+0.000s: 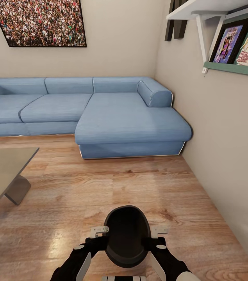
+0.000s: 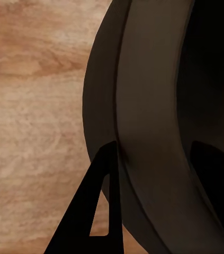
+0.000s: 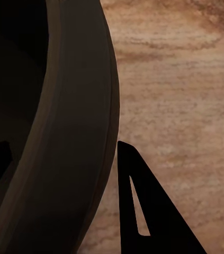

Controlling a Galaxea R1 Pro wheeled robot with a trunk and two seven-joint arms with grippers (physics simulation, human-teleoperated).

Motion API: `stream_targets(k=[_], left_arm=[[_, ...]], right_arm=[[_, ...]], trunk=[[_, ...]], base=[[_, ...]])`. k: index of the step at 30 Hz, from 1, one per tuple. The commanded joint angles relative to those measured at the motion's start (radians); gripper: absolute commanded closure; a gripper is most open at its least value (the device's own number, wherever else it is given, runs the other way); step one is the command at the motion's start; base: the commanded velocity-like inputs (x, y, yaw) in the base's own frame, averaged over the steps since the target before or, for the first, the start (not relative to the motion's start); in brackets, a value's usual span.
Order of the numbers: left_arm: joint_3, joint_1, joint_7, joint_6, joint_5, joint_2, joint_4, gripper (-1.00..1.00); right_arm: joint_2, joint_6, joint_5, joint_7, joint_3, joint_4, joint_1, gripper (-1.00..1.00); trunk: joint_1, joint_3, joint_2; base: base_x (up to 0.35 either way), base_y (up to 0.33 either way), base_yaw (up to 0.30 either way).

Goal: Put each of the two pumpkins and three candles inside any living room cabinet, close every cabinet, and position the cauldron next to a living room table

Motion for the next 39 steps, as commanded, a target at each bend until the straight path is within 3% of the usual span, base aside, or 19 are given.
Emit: stream_targets(k=[1,12,28,39], left_arm=[[0.004,0.0,-0.011,0.008,0.007,-0.002,-0.001,1.0],[0.004,0.0,-0.011,0.007,0.007,-0.002,-0.001,1.0],[0.004,0.0,-0.011,0.007,0.005,-0.002,-0.001,1.0],[0.004,0.0,-0.011,0.007,0.006,-0.002,-0.001,1.0]], right_arm=[[0.0,0.006,-0.018,0.049,0.013,0.004,0.001,1.0],[0.0,0.006,-0.018,0.049,0.013,0.004,0.001,1.0],[0.0,0.006,-0.018,0.049,0.014,0.004,0.001,1.0],[0.0,0.006,-0.017,0.051,0.016,0.003,0.0,1.0]], trunk=[[0.0,-0.001,0.0],[0.0,-0.001,0.0],[-0.007,0.061,0.004],[-0.007,0.061,0.004]], base=[[0.0,0.0,0.0],[0.0,0.0,0.0],[0.0,0.0,0.0],[0.0,0.0,0.005]])
